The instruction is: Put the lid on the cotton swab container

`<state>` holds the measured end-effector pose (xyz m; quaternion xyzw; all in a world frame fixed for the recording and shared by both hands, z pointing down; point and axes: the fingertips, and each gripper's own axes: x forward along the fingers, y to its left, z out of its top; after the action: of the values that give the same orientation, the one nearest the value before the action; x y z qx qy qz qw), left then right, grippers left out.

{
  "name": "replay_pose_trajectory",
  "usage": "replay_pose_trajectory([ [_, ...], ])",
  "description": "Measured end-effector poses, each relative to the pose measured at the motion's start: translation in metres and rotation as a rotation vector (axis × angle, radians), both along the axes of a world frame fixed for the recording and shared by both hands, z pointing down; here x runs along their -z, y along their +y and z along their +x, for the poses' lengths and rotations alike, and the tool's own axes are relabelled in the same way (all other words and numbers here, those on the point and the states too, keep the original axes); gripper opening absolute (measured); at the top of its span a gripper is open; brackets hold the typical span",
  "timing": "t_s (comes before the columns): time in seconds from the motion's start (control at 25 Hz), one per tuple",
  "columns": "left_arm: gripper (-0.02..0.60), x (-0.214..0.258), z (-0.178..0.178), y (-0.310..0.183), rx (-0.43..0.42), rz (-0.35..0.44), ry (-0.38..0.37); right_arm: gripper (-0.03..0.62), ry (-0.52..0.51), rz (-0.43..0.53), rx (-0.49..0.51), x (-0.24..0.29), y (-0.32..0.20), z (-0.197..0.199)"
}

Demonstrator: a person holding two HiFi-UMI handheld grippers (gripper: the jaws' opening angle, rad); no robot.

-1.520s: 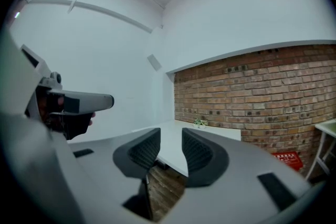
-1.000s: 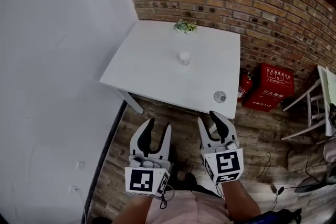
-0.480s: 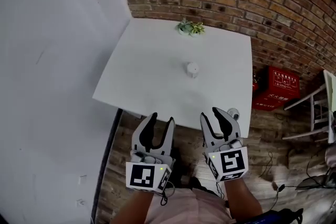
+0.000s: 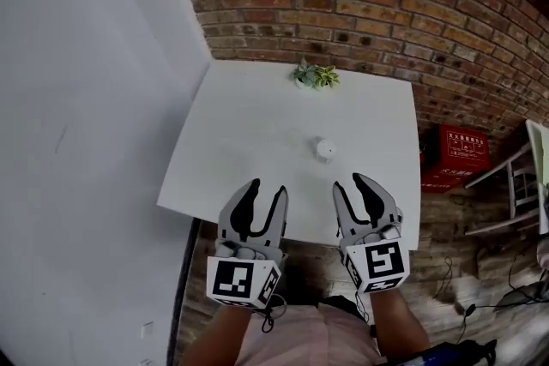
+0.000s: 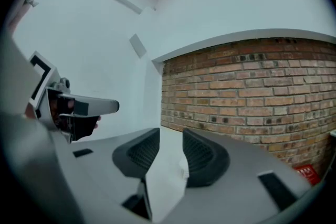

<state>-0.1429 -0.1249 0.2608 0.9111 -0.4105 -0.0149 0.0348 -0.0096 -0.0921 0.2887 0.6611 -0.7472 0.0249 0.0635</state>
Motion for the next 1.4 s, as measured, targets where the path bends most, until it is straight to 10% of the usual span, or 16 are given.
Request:
replay_pose_trajectory([
  [0.8,0.189,-0.019,0.041,-0.056,-0.078,-0.022,-0.015,0.161,0.003,-0.044,-0.014,-0.020,-0.053,0.031],
  [1.4,0.269,-0.095,0.080,-0.097,-0.125,-0.180,-0.067,0.227,-0.048,-0.240,0.123,-0.109,-0.105,0.036],
])
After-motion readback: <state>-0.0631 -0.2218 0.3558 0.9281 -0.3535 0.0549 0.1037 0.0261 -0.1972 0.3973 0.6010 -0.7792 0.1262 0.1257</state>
